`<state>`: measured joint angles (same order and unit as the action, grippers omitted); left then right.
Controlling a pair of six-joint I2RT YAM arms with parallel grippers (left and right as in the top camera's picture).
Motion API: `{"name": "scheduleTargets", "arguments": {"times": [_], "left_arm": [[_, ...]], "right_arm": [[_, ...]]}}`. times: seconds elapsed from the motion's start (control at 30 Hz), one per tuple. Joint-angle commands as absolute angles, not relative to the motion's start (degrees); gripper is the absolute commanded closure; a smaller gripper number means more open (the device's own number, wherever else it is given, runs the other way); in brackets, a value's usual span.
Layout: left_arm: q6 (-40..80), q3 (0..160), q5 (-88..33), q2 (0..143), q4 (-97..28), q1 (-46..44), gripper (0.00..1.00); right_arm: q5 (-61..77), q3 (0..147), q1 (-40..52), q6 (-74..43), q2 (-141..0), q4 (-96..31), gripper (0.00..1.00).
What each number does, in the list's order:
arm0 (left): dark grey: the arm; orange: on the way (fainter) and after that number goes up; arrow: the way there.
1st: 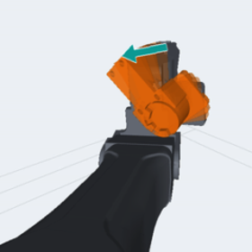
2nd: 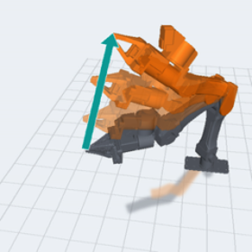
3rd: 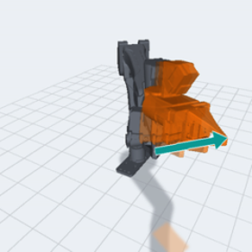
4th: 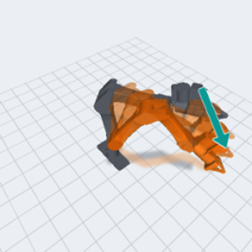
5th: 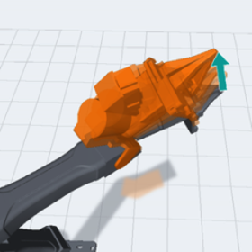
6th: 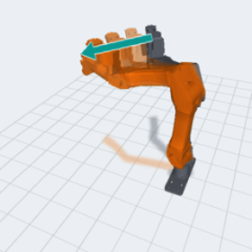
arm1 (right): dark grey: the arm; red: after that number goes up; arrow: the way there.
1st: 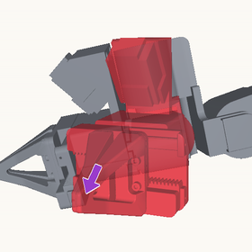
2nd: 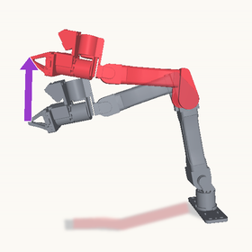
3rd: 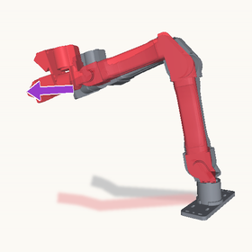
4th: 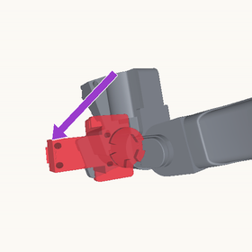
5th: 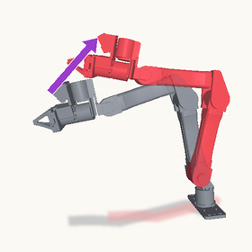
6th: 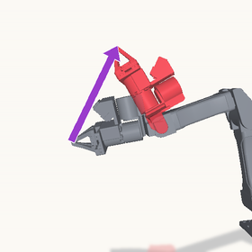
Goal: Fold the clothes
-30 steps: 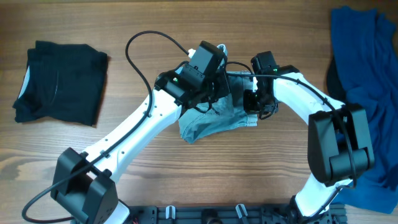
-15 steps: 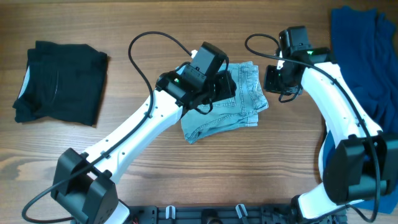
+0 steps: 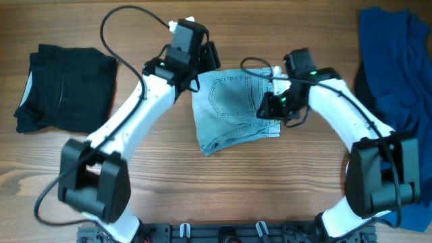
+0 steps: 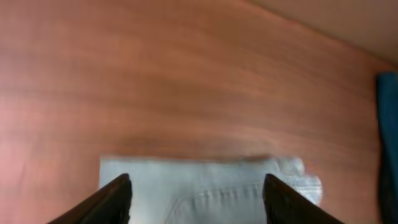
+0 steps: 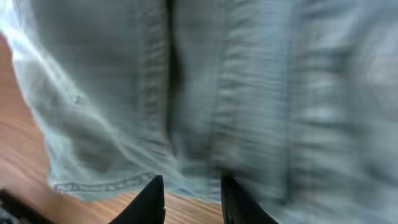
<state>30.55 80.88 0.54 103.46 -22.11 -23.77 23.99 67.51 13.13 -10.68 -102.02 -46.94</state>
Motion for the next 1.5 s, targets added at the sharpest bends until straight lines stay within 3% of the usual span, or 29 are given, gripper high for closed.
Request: {"name": "scheduleTargets", "arguments": {"times": [0.0,0.1,0.37,0.4,0.5,0.57,0.73,0.87,1.07,1.1,1.13,1.3,1.47], "left_arm": [[23.7,81.6,-2.11,108.47,-16.69,-20.75,0.26],[22.65,81.6,-2.11,112.97,-14.96,-20.38,0.16],[22.68,81.6,-1.85,120.99,-24.53,-20.38,0.1],[22.68,81.6,-1.85,120.99,-26.63,-20.38,0.11],[22.7,81.6,-1.41,120.99,-35.68,-20.38,0.28],[22.98,81.6,-1.52,120.99,-42.76,-20.4,0.32],[22.92,81.6,-12.71,120.99,-63.81,-20.49,0.32],[22.63,81.6,-21.23,120.77,-69.41,-20.49,0.3],[19.46,84.53,-19.14,113.51,-67.77,-17.56,0.26],[19.46,85.62,-19.0,111.96,-65.28,-16.62,0.21],[19.49,86.24,-19.07,110.15,-60.23,-15.44,0.0],[13.85,86.21,-30.83,110.56,-44.82,-14.41,0.0],[13.65,86.21,-36.25,116.11,-43.18,-14.5,0.0]], "right_arm": [[26.85,64.07,15.99,-15.42,-102.94,-43.05,0.7],[26.61,61.58,18.13,-17.19,-102.98,-41.47,0.7],[19.0,58.0,18.94,-21.19,-102.98,-41.45,0.69],[17.39,58.0,18.87,-21.23,-102.98,-41.6,0.69],[10.5,58.0,17.91,-23.7,-102.98,-42.0,0.68],[6.31,58.0,16.75,-24.16,-102.98,-41.54,0.66],[-0.16,58.17,9.89,-19.35,-102.98,-33.58,0.64],[1.34,61.58,7.46,-17.96,-102.5,-35.09,0.59],[1.34,65.73,7.49,-18.22,-95.61,-43.66,0.57],[1.56,65.73,7.49,-18.22,-93.89,-44.27,0.56],[1.98,65.73,7.49,-18.17,-92.38,-44.91,0.55],[2.07,65.67,7.49,-18.2,-91.29,-47.55,0.53],[3.92,65.67,7.49,-18.59,-91.29,-47.64,0.52]]}}
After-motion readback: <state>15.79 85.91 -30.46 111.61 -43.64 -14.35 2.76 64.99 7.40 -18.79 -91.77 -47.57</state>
